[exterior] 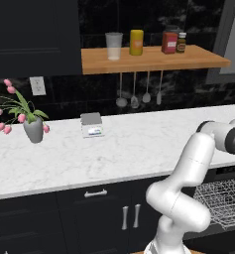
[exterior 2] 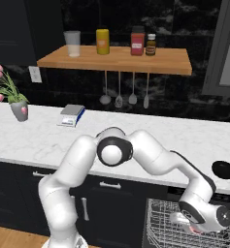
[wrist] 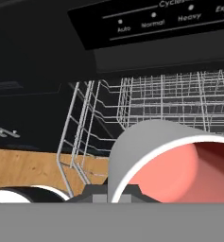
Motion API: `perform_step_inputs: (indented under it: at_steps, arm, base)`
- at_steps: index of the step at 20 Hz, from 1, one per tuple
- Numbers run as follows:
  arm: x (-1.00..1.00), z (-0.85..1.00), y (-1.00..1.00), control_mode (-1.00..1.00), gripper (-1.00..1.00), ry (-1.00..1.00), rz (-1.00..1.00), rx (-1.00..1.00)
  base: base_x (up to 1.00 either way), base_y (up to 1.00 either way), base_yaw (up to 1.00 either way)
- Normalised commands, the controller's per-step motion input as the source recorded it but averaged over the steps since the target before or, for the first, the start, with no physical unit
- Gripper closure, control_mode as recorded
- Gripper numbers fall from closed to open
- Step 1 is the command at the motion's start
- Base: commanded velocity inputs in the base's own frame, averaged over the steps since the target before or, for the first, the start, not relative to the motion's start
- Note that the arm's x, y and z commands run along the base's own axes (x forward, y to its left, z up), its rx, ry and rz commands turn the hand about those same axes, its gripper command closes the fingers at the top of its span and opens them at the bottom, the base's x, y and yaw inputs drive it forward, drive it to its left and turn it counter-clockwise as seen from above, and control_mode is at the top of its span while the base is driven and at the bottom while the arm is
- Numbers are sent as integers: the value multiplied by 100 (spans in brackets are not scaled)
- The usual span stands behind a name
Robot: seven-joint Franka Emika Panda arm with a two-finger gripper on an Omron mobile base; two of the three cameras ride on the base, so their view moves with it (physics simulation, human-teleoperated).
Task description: Pick up the cup and bowl from the counter, place them in the dishwasher, and close the dishwasher door.
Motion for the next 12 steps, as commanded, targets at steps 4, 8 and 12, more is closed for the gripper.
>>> perform_step_inputs:
  at_steps: [4,8,12]
  arm:
    - [10,-47,0,-100,100,-1,0,0]
    - [1,-72,0,-100,100,0,0,0]
    - [0,-74,0,-100,100,0,0,0]
  base:
    - [0,0,0]
    - [0,0,0]
    - [0,0,0]
